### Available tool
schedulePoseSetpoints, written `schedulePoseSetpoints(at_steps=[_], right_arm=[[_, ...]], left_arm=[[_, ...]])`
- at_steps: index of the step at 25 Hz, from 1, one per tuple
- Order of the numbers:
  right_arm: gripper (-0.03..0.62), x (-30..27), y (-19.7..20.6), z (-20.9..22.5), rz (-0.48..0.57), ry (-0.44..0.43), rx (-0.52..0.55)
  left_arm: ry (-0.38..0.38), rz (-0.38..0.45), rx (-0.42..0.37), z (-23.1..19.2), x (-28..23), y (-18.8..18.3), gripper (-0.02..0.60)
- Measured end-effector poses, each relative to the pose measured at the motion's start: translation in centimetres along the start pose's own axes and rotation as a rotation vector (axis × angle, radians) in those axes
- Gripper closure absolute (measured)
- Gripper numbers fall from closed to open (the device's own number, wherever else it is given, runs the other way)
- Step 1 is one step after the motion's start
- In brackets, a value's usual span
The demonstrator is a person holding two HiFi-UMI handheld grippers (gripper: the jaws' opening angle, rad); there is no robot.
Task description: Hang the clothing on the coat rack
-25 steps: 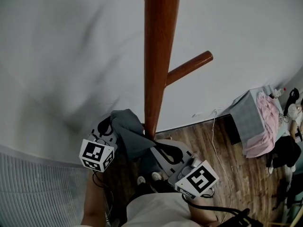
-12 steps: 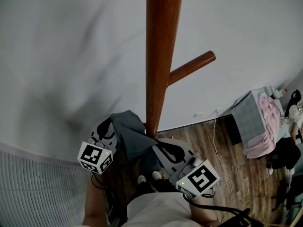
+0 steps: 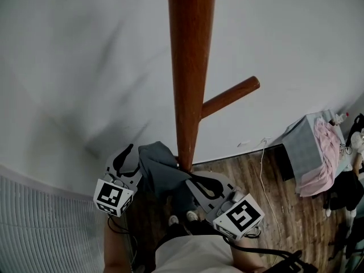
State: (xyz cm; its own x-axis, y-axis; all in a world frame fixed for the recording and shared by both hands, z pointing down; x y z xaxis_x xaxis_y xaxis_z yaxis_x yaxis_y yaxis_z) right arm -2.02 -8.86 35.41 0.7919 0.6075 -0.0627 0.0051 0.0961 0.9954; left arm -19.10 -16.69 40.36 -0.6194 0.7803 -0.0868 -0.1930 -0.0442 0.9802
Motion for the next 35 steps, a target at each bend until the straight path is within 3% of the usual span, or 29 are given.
schedulePoseSetpoints(at_steps=[6,15,19,22,28,32,35], right_arm=[[0.569,-0.4,0.0,-0.1,-0.013,-0.024,0.009],[0.568,-0.4,0.2,-0.4,-0.038,-0.044,0.064],[0.564,-0.3,0.4,-0.4,-0.049,-0.041,0.061],[0.527,-0.3,0.3,-0.5,-0.036,-0.07,0.13],[0.47,0.2,-0.1,-0.7,-0.063,-0.092,0.212],[0.456,1.2,-2.4,-0.7,0.048,-0.088,0.088],[0.456,1.7,-4.3,-0.4,0.103,-0.08,0.067]], left_arm=[[0.004,0.007,-0.006,-0.8,1.1,-0.4,0.276],[-0.059,-0.019,-0.054,-1.5,3.2,-0.4,0.249],[-0.085,0.02,-0.03,-1.6,4.2,-0.9,0.242],[-0.117,0.069,-0.004,-1.9,5.1,-1.7,0.242],[-0.204,0.1,-0.032,-2.0,6.8,-3.2,0.244],[-0.282,0.158,0.003,-2.0,7.8,-5.1,0.244],[-0.271,0.179,-0.012,-1.4,7.5,-6.1,0.244]])
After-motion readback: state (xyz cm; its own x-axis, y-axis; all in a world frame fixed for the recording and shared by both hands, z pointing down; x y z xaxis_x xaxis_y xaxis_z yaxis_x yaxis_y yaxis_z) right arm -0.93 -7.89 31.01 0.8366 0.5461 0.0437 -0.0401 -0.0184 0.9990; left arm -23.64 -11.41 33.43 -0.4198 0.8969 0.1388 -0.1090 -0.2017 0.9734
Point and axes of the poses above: the fingertips, and each gripper's own axes: x backward along the fingers, z to its right, y out of its underside, the point moved 4 cm from there along x, backward along the fingers, and after that the axes turned 5 degrees about z, right-handed, at the moved point
